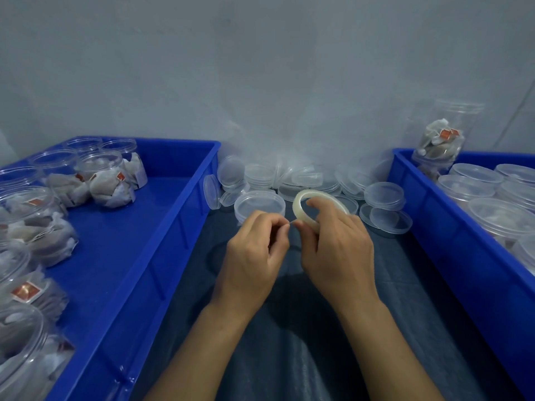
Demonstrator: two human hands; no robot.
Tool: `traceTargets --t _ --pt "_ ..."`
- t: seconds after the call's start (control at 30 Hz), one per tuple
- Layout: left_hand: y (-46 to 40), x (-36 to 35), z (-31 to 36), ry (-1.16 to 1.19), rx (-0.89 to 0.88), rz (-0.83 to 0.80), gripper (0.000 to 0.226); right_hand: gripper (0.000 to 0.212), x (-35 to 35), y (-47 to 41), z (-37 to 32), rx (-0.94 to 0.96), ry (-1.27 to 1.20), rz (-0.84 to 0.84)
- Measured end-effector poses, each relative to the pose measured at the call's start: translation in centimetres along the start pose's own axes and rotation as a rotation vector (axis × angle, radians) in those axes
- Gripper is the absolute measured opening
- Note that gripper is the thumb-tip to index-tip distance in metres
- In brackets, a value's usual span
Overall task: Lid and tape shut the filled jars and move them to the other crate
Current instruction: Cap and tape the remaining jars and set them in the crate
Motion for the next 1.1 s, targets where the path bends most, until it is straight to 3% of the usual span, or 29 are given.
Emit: traceTargets --t 0.17,0.33,0.57,0.73,1.1 --pt "0.2 0.1 -0.4 -0.033 0.053 0.007 0.005 0.025 -0.3 0.0 0.3 -0.017 0.067 -0.024" --pt "0.9 1.6 -0.9 -0.216 0.145 0.160 0.009 0.026 -1.4 0.2 -0.6 0.023 -0.045 -0.151" --pt "2.3 1.3 -2.3 -0.126 0.380 0.277 0.007 0.033 -2.0 -0.1 -1.6 0.046 0.113 -0.144" --pt "2.5 1.5 -2.5 -0.016 0.407 0.294 0.007 0.023 -2.0 -0.3 -2.6 0.087 0.172 -0.077" --pt "2.4 1.4 -3.2 -0.032 0.401 0.286 0.016 0.016 -2.2 -0.5 -3.4 0.121 0.217 -0.037"
Point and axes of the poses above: each hand's wrist, its own y-axis away from the middle knuckle, its own x-axis out of the back of the hand, z = x × y, the point moved 10 cm from there along -y, towards the middle knuckle, and after that the axes turned 7 degrees about -y, right-handed, at the moved point
